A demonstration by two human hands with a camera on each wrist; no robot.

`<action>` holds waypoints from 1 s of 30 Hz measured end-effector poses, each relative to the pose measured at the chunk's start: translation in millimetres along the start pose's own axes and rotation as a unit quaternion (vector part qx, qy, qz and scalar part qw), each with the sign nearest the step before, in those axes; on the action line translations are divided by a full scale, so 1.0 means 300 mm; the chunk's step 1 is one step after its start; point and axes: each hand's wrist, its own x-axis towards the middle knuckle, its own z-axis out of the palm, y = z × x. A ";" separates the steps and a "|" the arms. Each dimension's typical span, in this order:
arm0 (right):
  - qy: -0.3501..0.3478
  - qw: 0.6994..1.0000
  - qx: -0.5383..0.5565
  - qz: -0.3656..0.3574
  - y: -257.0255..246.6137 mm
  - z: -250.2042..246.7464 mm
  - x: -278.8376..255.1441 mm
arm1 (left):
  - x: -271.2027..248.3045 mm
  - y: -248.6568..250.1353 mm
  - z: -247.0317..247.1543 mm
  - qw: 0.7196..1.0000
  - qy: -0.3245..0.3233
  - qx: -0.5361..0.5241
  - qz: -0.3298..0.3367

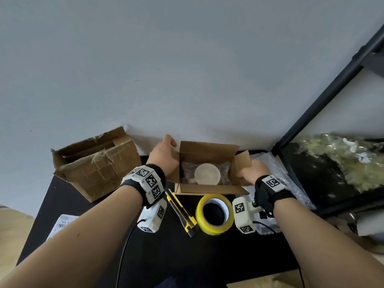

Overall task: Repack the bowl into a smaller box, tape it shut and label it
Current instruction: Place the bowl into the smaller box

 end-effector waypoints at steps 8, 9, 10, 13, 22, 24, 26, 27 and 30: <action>0.001 1.000 -0.019 -0.021 -0.023 0.006 -0.012 | 0.001 -0.019 -0.025 0.999 0.028 0.022 -0.025; 0.024 0.999 -0.036 -0.029 -0.025 0.009 -0.011 | 0.002 -0.022 -0.030 0.999 0.031 0.025 -0.025; 0.053 0.997 -0.046 -0.042 -0.024 0.010 -0.008 | 0.003 -0.024 -0.034 0.999 0.027 0.024 -0.025; 0.105 0.993 -0.013 -0.061 -0.028 -0.010 -0.006 | 0.006 -0.031 -0.039 0.999 -0.010 0.006 -0.043; -0.080 0.936 0.276 0.202 0.142 0.020 -0.069 | -0.037 -0.058 0.025 0.995 -0.072 -0.052 -0.048; -0.176 0.943 0.178 0.221 0.162 0.077 -0.119 | -0.048 -0.068 0.026 0.994 -0.079 -0.071 -0.039; -0.190 0.955 0.098 0.205 0.157 0.140 -0.152 | -0.057 -0.076 0.024 0.992 -0.092 -0.081 -0.028; -0.187 0.961 0.073 0.192 0.142 0.169 -0.160 | -0.061 -0.080 0.023 0.992 -0.098 -0.076 -0.022; -0.187 0.970 0.044 0.151 0.112 0.240 -0.146 | -0.078 -0.091 0.015 0.992 -0.114 -0.049 -0.009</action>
